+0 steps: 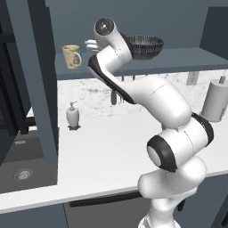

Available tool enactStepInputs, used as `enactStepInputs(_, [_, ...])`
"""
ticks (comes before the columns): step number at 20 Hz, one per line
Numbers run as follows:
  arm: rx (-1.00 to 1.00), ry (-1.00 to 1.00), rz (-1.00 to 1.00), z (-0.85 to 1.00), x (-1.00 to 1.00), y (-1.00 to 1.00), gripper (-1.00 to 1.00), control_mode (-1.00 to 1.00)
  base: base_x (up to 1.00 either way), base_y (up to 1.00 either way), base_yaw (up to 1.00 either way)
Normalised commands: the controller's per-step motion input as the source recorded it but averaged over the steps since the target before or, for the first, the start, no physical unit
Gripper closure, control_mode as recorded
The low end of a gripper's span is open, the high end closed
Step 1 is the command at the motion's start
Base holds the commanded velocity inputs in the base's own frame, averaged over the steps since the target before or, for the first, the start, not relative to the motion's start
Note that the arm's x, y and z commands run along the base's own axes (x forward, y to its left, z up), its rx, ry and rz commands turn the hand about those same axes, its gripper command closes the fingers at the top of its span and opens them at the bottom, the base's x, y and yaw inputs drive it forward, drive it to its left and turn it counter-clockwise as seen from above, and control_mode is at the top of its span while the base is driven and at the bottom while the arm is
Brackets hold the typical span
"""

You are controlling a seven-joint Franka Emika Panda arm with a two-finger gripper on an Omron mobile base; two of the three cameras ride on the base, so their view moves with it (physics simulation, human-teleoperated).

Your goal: Gather all objects into one cabinet and sort the glasses and bowls to opposite sides.

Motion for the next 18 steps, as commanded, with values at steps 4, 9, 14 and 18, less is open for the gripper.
enactStepInputs(4, [0.00, 0.00, -0.02, -0.10, 0.10, 0.00, -1.00, -1.00, 0.00, 0.00, 0.00])
enactStepInputs(9, [0.00, 0.00, -0.01, -0.04, 0.10, 0.00, -1.00, -1.00, 0.00, 0.00, 0.00])
enactStepInputs(14, [0.00, 0.00, -0.01, 0.00, 0.13, 0.00, -1.00, -1.00, 0.00, 0.00, 0.00])
enactStepInputs(18, [0.00, 0.00, 0.00, 0.00, 0.13, 0.00, -1.00, -1.00, 0.00, 0.00, 0.00])
